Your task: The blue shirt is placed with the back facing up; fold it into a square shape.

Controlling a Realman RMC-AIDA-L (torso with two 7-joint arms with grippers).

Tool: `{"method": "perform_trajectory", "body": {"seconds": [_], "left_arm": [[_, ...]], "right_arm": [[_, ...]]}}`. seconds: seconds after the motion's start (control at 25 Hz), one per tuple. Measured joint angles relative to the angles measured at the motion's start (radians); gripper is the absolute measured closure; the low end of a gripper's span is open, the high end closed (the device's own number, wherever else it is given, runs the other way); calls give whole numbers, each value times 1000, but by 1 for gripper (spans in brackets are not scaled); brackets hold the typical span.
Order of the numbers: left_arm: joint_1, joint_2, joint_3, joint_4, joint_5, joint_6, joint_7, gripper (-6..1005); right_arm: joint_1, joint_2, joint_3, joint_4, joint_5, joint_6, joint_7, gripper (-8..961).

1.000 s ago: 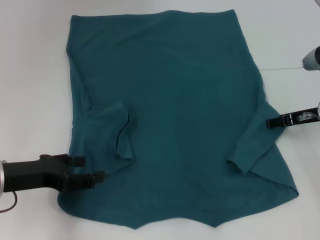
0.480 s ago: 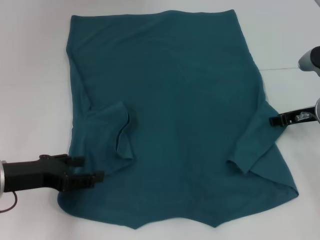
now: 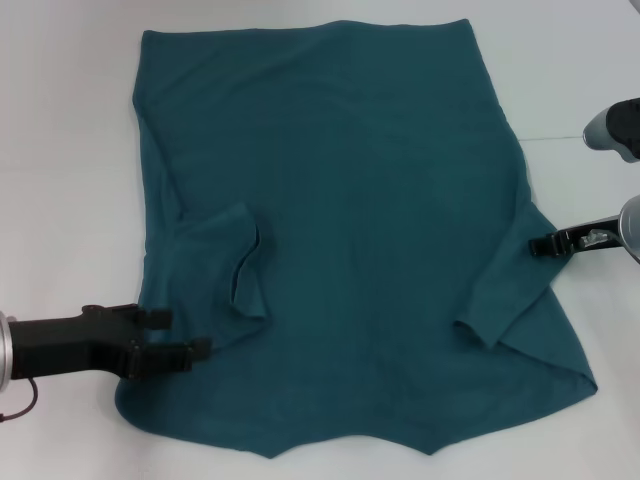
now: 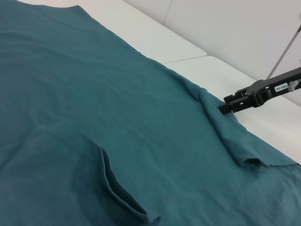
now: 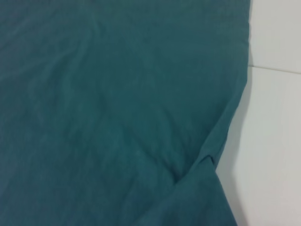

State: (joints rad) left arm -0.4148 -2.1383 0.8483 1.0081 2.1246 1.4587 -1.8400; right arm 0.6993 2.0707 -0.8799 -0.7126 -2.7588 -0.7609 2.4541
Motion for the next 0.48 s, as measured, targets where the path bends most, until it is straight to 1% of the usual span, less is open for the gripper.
{"method": "perform_trajectory", "body": {"seconds": [0.4,0.48], "left_arm": [[-2,2,0,0,0,0,-3,172],[-2,2,0,0,0,0,-4,172]], "right_arm": [[3,1,-1,13,1,9,-12,427],[2,2,-1,13,3,7,-19,474]]}}
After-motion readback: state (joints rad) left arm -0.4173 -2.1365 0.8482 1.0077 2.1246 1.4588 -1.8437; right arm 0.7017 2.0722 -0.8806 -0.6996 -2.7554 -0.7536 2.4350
